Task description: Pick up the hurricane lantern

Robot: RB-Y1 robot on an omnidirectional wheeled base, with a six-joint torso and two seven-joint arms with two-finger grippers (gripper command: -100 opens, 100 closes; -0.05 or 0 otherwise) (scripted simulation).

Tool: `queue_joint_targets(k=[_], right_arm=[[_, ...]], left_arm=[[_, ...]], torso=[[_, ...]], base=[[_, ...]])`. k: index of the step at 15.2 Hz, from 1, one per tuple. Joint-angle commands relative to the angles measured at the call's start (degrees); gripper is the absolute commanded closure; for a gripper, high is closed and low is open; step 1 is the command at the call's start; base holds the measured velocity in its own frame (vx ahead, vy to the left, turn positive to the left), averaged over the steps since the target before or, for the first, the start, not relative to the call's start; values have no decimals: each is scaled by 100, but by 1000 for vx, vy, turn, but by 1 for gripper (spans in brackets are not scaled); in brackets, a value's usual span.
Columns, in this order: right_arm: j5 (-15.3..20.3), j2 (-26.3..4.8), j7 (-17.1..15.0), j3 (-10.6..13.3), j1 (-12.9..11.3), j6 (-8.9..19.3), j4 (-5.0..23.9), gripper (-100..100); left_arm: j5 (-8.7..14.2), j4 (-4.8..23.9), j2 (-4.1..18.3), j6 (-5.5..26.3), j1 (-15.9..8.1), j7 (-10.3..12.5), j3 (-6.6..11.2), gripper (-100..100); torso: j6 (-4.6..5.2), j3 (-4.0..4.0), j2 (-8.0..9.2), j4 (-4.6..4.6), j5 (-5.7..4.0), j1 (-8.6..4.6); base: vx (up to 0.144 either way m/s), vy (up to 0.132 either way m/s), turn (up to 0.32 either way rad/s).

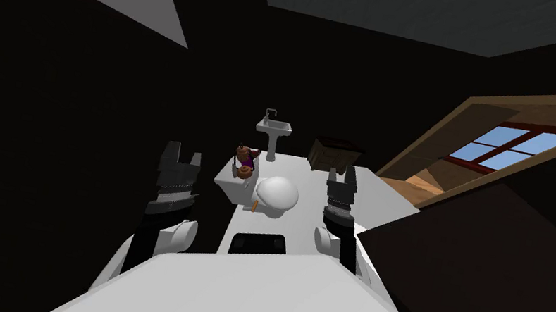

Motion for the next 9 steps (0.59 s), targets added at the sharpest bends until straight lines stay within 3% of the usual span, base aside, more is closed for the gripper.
queue_joint_targets(k=[1,2,4,9], right_arm=[[0,0,0,0,0,0,0,0],[0,0,0,0,0,0,0,0],[0,0,0,0,0,0,0,0],[0,0,0,0,0,0,0,0]], left_arm=[[-3,8,236,20,-1,-1,-3,-100],[-3,8,236,20,-1,-1,-3,-100],[-11,28,542,69,-5,-3,-11,-100],[-33,77,977,191,-14,-10,-30,-100]], torso=[[0,0,0,0,0,0],[0,0,0,0,0,0],[0,-1,-1,0,0,0],[0,-3,-5,-1,-1,-4]], base=[[0,0,0],[0,0,0],[6,-7,-11],[11,-13,-14]])
